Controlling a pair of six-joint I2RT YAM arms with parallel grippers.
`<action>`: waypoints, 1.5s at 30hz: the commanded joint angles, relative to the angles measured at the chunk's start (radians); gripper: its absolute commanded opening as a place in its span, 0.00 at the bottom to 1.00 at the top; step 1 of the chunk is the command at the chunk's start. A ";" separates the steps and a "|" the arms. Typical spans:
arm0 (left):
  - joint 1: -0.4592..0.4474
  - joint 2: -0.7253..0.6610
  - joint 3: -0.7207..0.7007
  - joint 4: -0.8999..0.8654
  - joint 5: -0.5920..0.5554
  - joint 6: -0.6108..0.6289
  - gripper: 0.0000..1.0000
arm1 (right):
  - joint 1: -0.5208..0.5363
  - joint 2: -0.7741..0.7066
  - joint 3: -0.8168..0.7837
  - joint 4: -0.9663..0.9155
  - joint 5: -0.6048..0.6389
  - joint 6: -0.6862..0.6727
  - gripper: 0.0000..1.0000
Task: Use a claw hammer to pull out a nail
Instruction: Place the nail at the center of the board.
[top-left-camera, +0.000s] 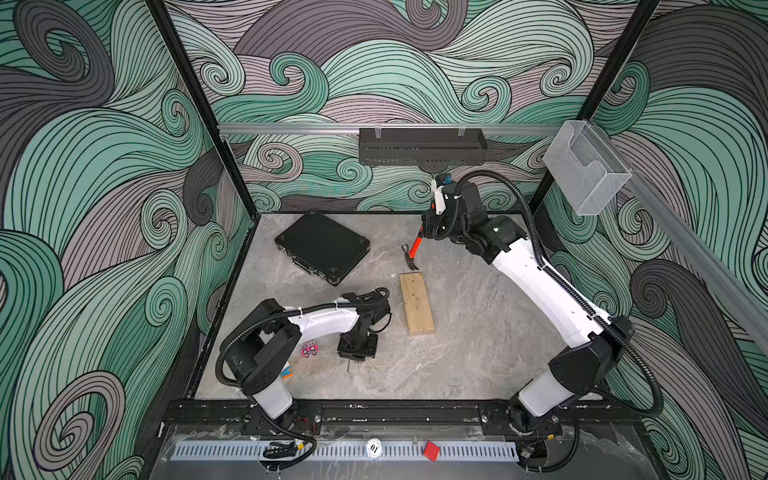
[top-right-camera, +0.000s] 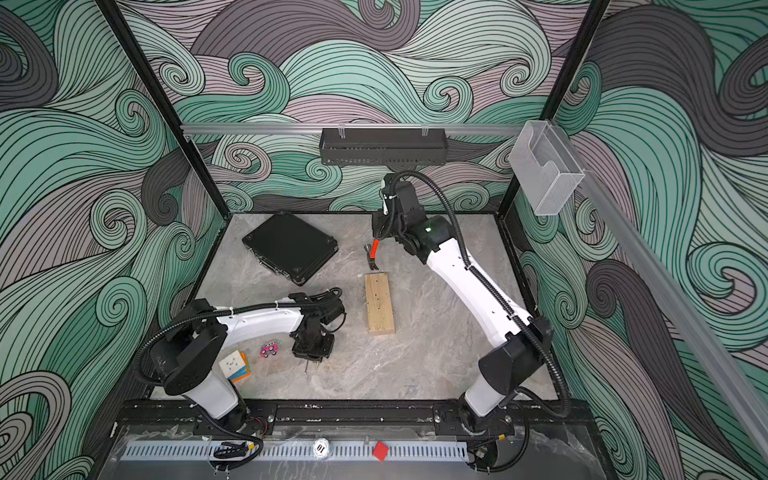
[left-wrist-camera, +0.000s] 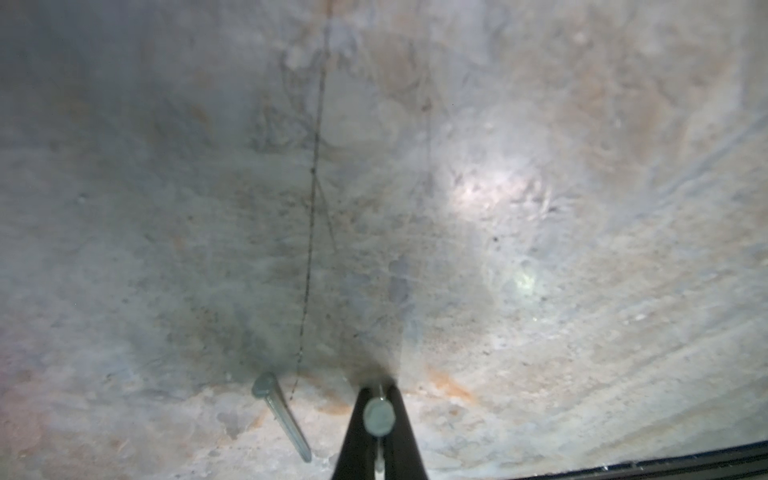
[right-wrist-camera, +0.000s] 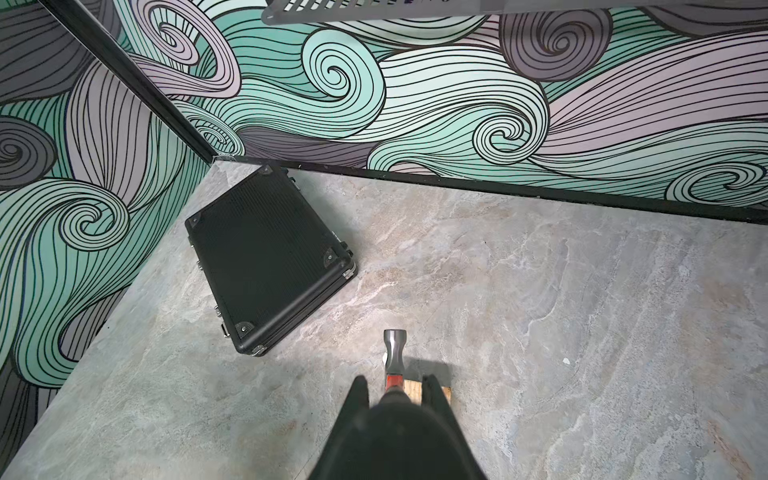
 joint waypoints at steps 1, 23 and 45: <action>-0.005 0.015 0.026 -0.038 0.002 0.015 0.04 | -0.005 -0.059 0.005 0.091 0.017 0.013 0.00; -0.007 -0.006 -0.011 -0.032 0.033 -0.005 0.05 | -0.008 -0.063 -0.013 0.101 0.008 0.024 0.00; -0.011 -0.003 -0.013 -0.032 0.037 -0.009 0.10 | -0.010 -0.075 -0.036 0.104 0.015 0.029 0.00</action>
